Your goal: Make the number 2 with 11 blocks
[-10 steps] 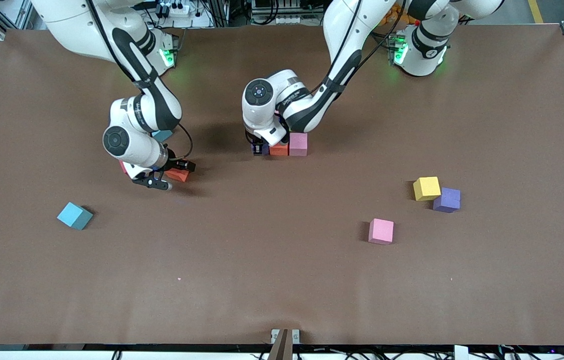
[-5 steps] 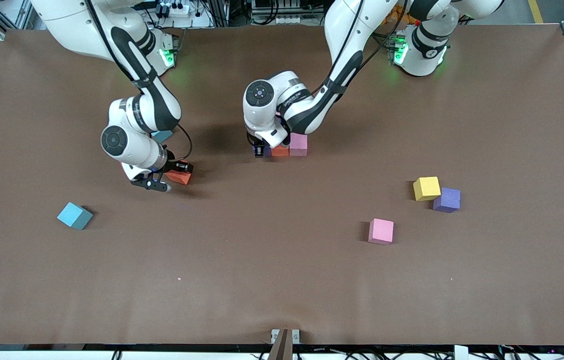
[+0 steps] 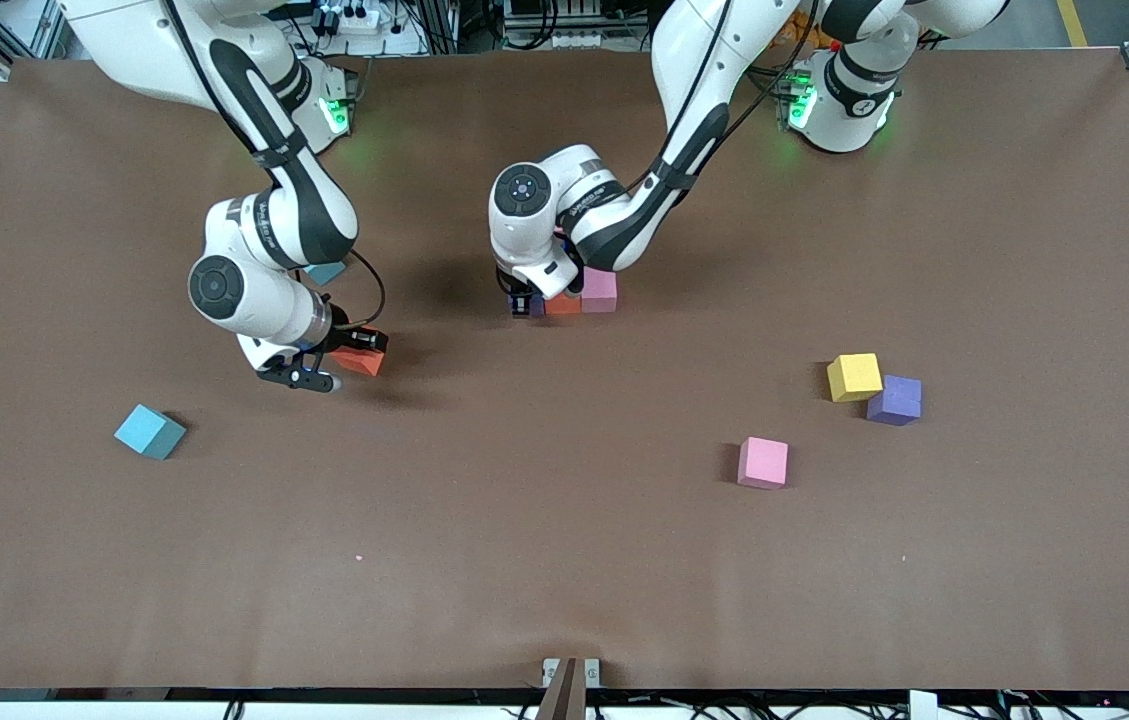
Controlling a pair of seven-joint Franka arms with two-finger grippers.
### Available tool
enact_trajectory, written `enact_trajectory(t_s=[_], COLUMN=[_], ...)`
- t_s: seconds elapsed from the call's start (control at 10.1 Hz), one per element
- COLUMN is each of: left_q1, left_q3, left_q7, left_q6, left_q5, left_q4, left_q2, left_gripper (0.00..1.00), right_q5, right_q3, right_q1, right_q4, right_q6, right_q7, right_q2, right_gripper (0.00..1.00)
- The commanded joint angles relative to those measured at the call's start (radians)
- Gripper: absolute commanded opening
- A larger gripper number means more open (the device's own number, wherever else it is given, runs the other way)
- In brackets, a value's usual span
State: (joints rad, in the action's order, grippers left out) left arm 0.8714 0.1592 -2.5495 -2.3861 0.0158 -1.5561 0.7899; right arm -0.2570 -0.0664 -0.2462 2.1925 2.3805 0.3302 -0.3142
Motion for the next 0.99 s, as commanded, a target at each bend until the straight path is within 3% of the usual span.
enact_trajectory(t_s=[0.0,0.59,0.89], left_q1=[-0.014,-0.090,-0.202], left_q3=[0.003,0.006,0.000], left_q7=[0.008,0.128,0.408], left_q6=[0.007,0.105,0.152], left_q5=[-0.034,-0.026,-0.034], left_q4=[-0.013,-0.013,-0.013], left_q2=[-0.003,-0.224,-0.270], left_gripper=[1.00,1.00,1.00], right_q5=[-0.016,-0.013,0.016], right_q3=[0.005,0.007,0.011], right_q1=[-0.041,-0.113,-0.204], right_q4=[-0.028,-0.138,-0.232], right_q6=[-0.015,-0.032,-0.030], right_q7=[0.016,0.015,0.041], right_q2=[0.004,-0.048,-0.132], right_gripper=[0.21,0.22,0.23])
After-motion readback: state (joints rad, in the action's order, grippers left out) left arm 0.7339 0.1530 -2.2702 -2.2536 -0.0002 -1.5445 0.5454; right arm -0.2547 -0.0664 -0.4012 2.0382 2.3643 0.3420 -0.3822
